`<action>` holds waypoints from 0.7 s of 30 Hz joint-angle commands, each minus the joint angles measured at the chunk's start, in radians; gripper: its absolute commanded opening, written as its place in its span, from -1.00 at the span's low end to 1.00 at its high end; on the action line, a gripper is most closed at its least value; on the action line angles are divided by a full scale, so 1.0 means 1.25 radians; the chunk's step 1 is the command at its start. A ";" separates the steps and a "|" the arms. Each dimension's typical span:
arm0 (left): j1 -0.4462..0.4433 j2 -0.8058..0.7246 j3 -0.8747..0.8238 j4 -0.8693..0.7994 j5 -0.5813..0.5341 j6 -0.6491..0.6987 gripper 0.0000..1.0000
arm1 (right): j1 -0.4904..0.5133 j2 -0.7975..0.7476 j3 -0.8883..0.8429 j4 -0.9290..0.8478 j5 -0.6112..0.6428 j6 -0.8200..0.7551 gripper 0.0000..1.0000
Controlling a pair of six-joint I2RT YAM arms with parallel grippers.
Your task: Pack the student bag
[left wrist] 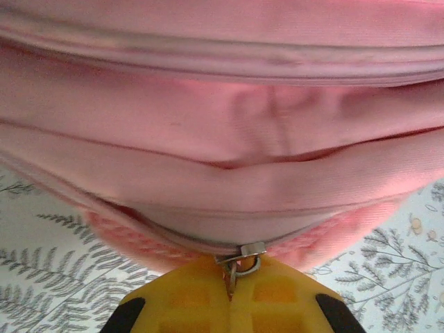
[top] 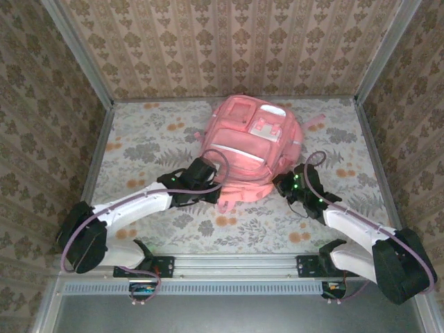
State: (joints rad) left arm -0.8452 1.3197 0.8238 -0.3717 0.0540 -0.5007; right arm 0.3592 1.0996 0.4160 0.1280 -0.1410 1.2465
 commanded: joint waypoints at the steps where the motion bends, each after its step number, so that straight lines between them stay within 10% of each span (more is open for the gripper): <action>1: 0.040 -0.038 -0.028 -0.039 -0.028 -0.008 -1.00 | -0.045 0.026 0.047 -0.071 0.064 -0.085 -1.00; 13: -0.074 0.021 0.018 0.003 -0.025 0.012 -1.00 | -0.070 0.329 0.336 -0.143 -0.100 -0.313 -1.00; 18: -0.108 0.084 0.076 0.022 -0.021 0.016 -1.00 | -0.071 0.278 0.393 -0.290 0.059 -0.335 -0.02; 21: -0.107 0.112 0.117 0.032 -0.023 0.016 -1.00 | -0.071 0.182 0.360 -0.334 0.120 -0.303 0.13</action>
State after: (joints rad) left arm -0.9699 1.4422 0.9077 -0.3515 0.0051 -0.4999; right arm 0.2680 1.4448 0.8585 -0.2207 -0.1040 0.8639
